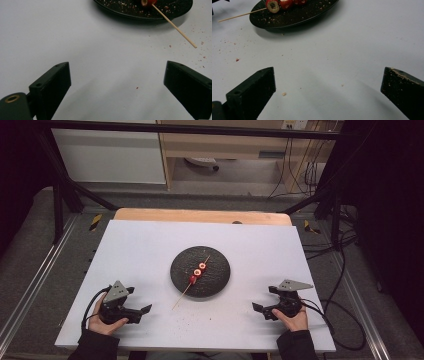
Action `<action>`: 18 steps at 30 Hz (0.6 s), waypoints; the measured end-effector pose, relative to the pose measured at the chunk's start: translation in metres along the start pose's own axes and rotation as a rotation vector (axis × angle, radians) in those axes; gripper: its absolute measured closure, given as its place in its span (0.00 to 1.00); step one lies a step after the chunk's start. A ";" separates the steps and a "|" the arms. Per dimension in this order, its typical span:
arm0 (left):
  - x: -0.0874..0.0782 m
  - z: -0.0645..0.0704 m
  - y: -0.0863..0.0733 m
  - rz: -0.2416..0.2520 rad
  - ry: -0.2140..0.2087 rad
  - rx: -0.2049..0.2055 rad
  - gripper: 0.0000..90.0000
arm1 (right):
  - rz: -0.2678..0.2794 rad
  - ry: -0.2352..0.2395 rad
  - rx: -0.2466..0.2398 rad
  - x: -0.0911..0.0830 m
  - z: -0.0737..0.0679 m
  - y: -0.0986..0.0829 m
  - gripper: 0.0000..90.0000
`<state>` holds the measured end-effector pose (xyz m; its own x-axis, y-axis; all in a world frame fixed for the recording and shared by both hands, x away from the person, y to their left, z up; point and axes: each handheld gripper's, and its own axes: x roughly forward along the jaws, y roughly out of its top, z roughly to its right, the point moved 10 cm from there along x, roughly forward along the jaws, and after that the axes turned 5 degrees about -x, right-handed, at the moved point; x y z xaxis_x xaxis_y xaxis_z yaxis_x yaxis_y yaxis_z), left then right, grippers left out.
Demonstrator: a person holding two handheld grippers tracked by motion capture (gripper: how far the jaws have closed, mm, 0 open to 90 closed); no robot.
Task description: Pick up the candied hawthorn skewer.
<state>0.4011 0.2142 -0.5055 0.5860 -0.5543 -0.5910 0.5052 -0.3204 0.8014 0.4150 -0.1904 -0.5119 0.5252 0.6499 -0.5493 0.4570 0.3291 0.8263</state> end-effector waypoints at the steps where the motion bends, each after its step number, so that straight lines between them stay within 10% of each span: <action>1: 0.000 0.000 0.000 -0.001 0.001 0.002 0.08 | 0.000 0.000 0.000 0.000 0.000 0.000 0.01; 18: 0.002 0.011 0.005 -0.005 -0.017 0.002 0.08 | 0.000 -0.003 -0.010 -0.001 0.000 0.000 0.01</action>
<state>0.3982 0.2034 -0.5012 0.5725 -0.5655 -0.5937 0.5070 -0.3249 0.7983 0.4149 -0.1911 -0.5114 0.5275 0.6479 -0.5495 0.4496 0.3360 0.8276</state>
